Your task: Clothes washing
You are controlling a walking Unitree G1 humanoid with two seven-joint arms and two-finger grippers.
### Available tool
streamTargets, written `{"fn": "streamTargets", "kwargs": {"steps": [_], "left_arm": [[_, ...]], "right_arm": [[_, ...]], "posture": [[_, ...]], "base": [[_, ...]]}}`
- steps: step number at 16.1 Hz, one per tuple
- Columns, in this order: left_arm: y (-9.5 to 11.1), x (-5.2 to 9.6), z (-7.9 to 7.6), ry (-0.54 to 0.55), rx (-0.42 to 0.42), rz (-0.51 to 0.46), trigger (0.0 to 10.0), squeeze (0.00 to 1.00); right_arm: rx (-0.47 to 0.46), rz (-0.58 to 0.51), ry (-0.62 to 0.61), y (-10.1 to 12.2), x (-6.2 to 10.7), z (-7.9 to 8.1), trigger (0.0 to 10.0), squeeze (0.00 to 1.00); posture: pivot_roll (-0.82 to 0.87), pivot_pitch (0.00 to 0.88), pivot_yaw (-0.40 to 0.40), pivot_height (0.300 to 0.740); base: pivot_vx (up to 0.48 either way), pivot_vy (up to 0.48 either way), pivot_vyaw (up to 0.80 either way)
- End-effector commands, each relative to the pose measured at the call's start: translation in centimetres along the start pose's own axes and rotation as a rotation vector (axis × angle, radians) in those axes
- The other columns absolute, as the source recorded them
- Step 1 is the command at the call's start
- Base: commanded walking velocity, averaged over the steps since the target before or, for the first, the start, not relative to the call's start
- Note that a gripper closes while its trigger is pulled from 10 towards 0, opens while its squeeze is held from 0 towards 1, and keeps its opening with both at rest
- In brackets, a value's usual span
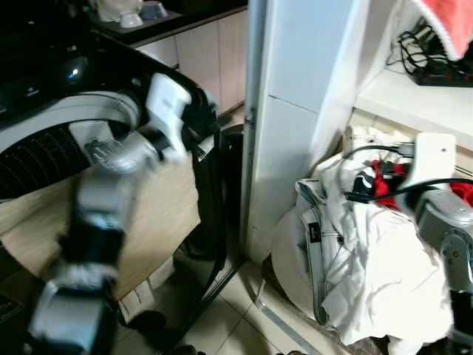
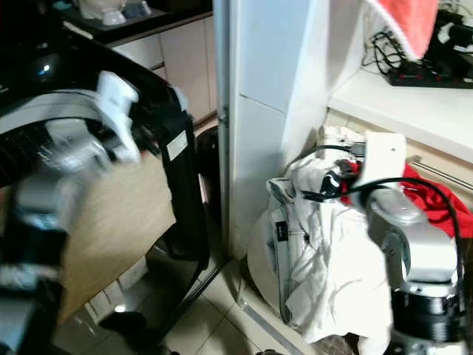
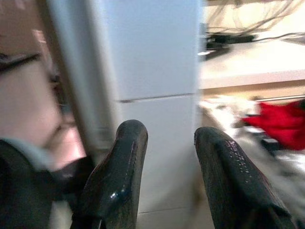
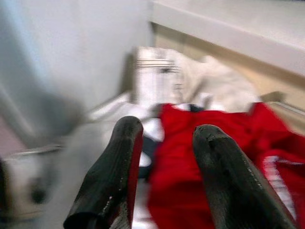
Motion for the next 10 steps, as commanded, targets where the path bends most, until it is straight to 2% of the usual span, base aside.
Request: {"fn": "streamTargets", "kwargs": {"steps": [1,2,4,5,10], "left_arm": [[0.5,-0.1,-1.1,-0.032,0.016,-0.006,10.0,0.00],[0.2,0.0,-3.0,-0.099,0.067,-0.009,10.0,0.00],[-0.2,0.3,-4.4,-0.142,0.098,0.003,10.0,0.00],[-0.8,0.9,-5.7,-0.192,0.094,0.040,10.0,0.00],[-1.3,2.0,-6.9,-0.204,0.133,0.085,10.0,0.00]], "right_arm": [[0.042,-0.015,0.009,0.3,-0.4,-0.2,10.0,1.00],[0.116,0.034,0.047,-0.3,-0.8,-0.6,10.0,1.00],[0.176,0.082,0.065,-0.8,-1.1,-1.1,10.0,1.00],[0.235,0.113,0.085,-1.0,-0.9,-1.3,10.0,1.00],[0.268,0.170,0.135,-2.4,-0.4,-1.0,10.0,1.00]], "posture": [[-0.10,0.000,0.063,0.740],[-0.10,0.000,0.063,0.740],[-0.10,0.000,0.054,0.740],[-0.09,0.000,0.042,0.740],[-0.09,0.000,0.042,0.740]], "base": [[0.000,0.000,0.00],[0.000,0.000,0.00],[0.000,0.000,0.00],[0.000,0.000,0.00],[0.000,0.000,0.00]]}}
Point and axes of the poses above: a point about 5 cm out from each wrist's last joint towards the gripper, its own x axis pointing back from the gripper into the wrist, its own y axis along the axis of the wrist's last joint, z = x × y, the point moved 1 cm from there along -x, pointing out of the wrist towards the gripper, and after that the axes turned 7 degrees about -x, right-handed, at the moved point
